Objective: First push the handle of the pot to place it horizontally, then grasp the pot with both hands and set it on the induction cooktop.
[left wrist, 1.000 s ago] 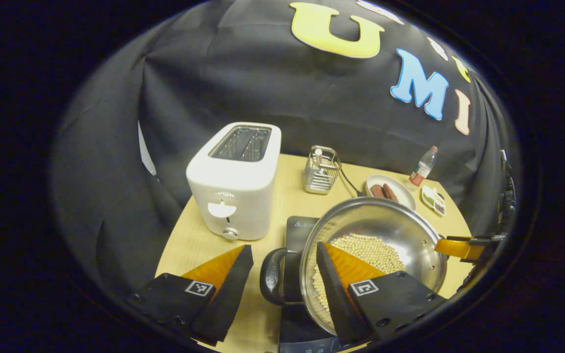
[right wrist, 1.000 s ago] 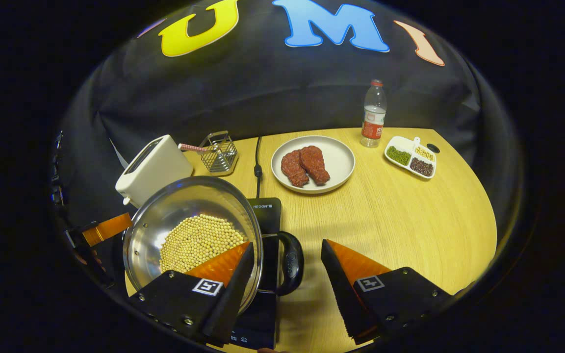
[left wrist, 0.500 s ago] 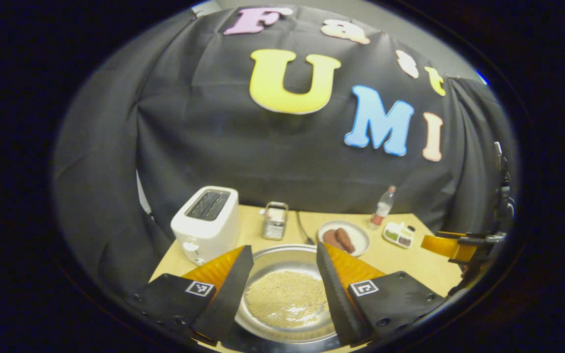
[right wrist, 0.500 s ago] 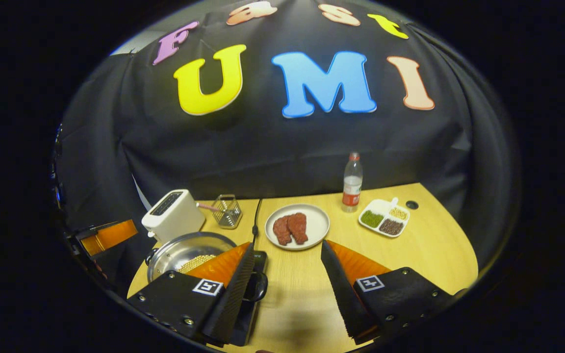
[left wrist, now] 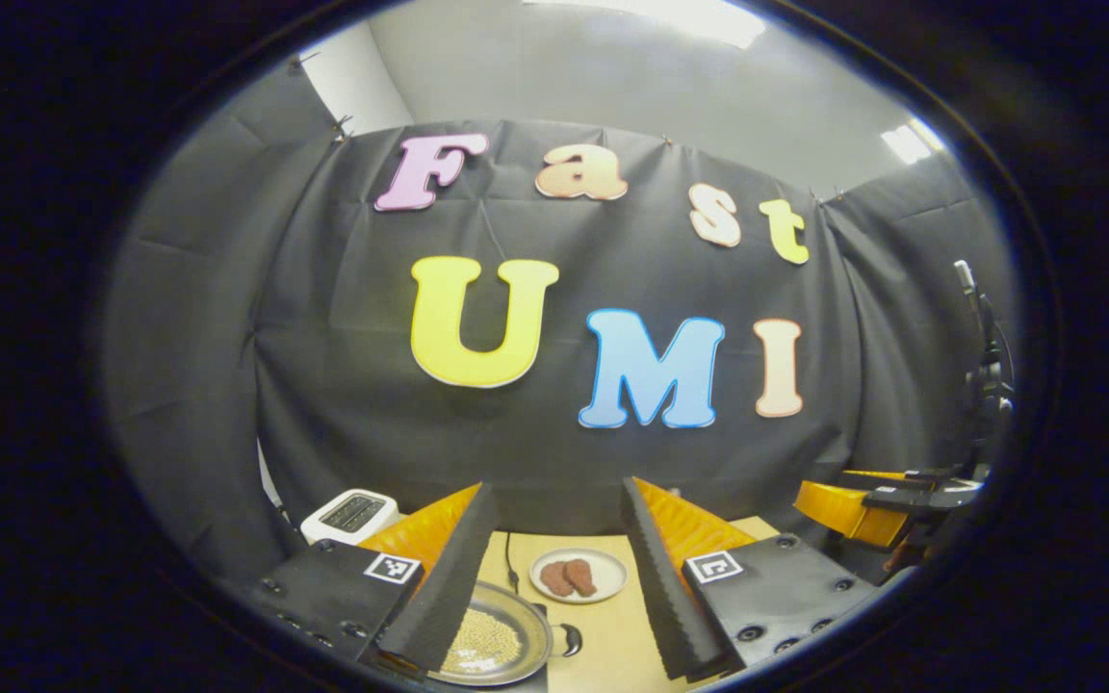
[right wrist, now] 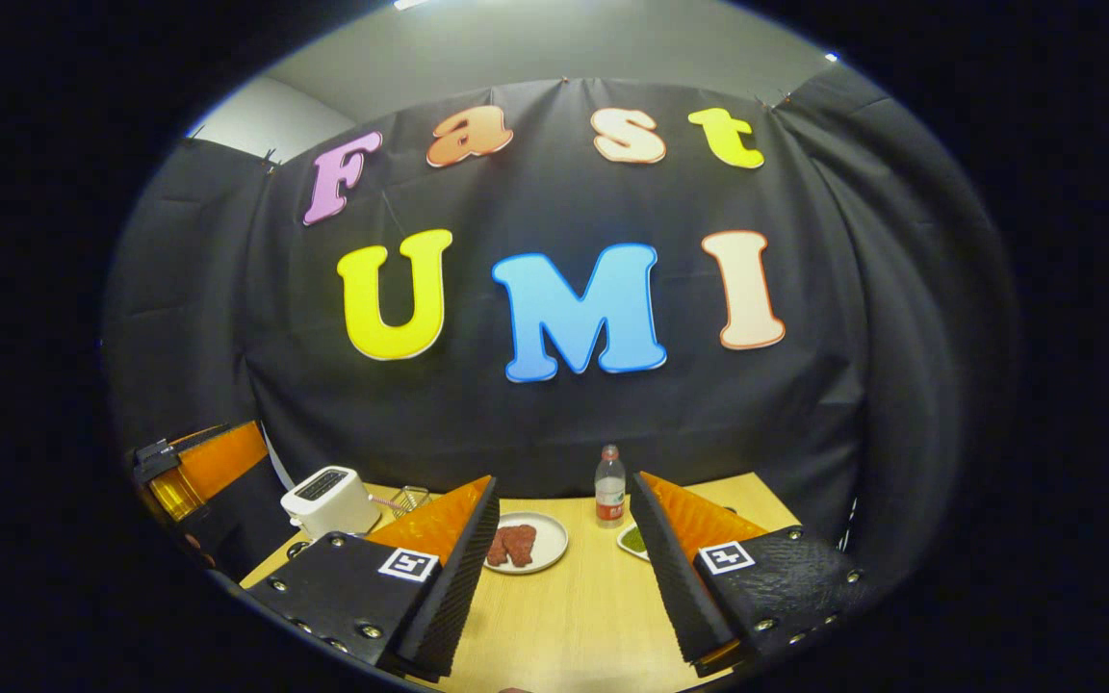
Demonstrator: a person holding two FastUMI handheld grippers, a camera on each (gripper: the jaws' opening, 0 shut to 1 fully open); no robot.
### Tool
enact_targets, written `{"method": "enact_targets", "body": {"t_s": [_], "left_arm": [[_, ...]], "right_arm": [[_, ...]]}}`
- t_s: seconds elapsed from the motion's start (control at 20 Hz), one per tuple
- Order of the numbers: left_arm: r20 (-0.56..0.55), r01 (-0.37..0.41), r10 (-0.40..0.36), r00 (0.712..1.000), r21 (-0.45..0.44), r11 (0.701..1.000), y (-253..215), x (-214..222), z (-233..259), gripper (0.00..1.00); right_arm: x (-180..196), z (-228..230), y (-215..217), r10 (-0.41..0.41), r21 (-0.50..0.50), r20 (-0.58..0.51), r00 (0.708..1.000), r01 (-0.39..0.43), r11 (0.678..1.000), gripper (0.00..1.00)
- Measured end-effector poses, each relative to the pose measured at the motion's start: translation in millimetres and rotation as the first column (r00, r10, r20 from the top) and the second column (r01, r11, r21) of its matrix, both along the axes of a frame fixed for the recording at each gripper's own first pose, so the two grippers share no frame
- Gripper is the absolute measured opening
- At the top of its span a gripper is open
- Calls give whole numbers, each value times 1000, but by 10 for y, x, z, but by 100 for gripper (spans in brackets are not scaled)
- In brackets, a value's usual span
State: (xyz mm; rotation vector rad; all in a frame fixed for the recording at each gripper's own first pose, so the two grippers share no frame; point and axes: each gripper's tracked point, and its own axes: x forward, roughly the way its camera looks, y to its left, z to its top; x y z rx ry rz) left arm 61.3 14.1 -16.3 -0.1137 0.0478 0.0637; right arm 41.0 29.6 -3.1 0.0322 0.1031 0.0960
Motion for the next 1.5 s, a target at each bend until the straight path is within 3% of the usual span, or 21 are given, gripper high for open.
{"method": "enact_targets", "body": {"t_s": [0.05,0.1,0.2,0.35,0.45,1.15,1.5], "left_arm": [[28,-13,13,1000,-3,1000,-68,-20,109,89],[45,-32,32,998,-3,999,-124,-15,161,96],[44,-55,55,998,4,998,-197,-70,148,100],[16,-82,81,997,25,996,-251,-99,135,95],[11,-93,93,996,31,995,-255,-161,115,97],[26,-28,29,999,-19,999,111,-69,101,99],[42,-5,6,999,-26,1000,213,-159,186,95]], "right_arm": [[-29,102,-83,5,8,24,1000,-5,1000,84],[-29,152,-174,5,3,40,999,-6,1000,94],[-46,227,-335,5,-2,69,998,-5,1000,99],[-57,199,-417,31,3,67,997,-31,1000,100],[-21,158,-471,34,0,54,998,-34,999,100],[-44,272,-125,11,22,61,998,-13,1000,100],[-115,362,-25,2,15,74,997,-3,1000,100]]}}
